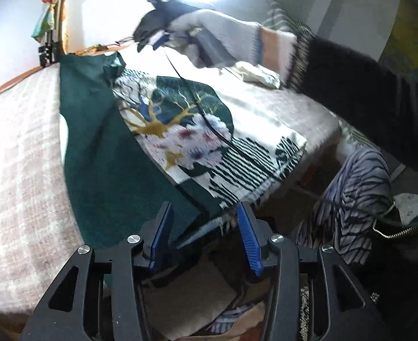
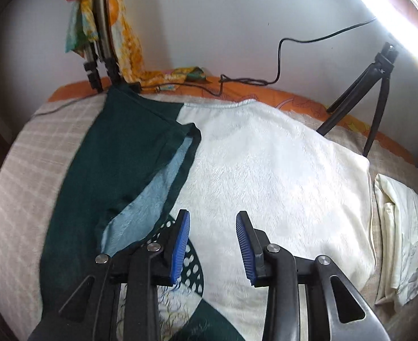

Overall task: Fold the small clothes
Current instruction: 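Open the left tool and lift both tools off the shirt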

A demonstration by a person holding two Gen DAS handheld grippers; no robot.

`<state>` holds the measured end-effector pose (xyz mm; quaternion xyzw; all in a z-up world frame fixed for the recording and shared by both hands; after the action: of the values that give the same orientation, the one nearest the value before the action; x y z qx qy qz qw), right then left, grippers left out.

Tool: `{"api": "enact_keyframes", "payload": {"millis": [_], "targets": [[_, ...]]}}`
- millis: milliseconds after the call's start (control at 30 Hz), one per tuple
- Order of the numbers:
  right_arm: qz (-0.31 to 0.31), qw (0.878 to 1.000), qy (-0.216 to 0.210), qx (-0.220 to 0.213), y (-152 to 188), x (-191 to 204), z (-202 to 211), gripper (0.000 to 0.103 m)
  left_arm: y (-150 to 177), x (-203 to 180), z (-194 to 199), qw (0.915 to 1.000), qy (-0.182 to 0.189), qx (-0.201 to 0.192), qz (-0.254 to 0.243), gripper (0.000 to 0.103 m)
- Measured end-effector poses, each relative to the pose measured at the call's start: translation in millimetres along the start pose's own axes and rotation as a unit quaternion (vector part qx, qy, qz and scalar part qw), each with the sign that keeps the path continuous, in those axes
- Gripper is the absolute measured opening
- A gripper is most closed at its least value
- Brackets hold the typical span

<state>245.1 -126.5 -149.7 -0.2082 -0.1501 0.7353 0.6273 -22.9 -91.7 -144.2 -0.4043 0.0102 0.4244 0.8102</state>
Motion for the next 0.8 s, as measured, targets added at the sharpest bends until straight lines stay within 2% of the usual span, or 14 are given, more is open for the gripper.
{"api": "enact_keyframes", "payload": {"millis": [67,200,333,400,467,533,600,700,800], "targets": [[-0.004,0.999,-0.038,-0.022,-0.6,5.2,14.8,0.035,-6.0,3.4,2.3,0.9999,0.001,-0.011,0.012,0.045],[0.007,0.996,-0.075,-0.047,2.4,28.5,32.6,0.034,-14.6,9.3,7.9,0.9992,-0.008,-0.030,0.025,0.045],[0.005,0.988,-0.144,-0.062,6.4,69.9,39.9,0.029,-24.6,15.0,12.9,0.9979,-0.022,-0.053,0.028,0.045],[-0.002,0.979,-0.194,-0.058,7.7,95.8,40.2,0.029,-26.0,19.2,13.6,0.9974,-0.029,-0.057,0.033,0.045],[-0.009,0.973,-0.226,-0.038,9.7,120.5,31.3,0.029,-26.6,25.3,15.3,0.9968,-0.033,-0.060,0.042,0.045],[-0.009,0.975,-0.220,-0.019,11.4,133.2,17.8,0.029,-27.1,29.2,17.9,0.9962,-0.037,-0.062,0.047,0.045],[-0.010,0.981,-0.193,0.000,12.9,135.2,1.1,0.029,-27.5,31.8,21.7,0.9956,-0.041,-0.067,0.050,0.045],[-0.037,0.986,-0.164,0.023,15.4,113.5,-14.4,0.029,-28.5,34.0,27.2,0.9948,-0.045,-0.074,0.054,0.045],[-0.072,0.986,-0.148,0.025,20.6,82.6,-12.8,0.033,-30.7,33.4,30.3,0.9942,-0.047,-0.080,0.056,0.045]]}}
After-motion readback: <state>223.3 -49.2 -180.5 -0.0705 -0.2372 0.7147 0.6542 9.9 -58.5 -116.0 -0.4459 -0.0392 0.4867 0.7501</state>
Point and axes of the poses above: each gripper's, at about its wrist camera, not at the fingertips, and z roughly against the way its jaws point, x to its left, y to its underside, the point moved 8 cm from there along -z, roughly the way its jaws point, and after that the axes turned 7 degrees about y, right-handed, at the moved point
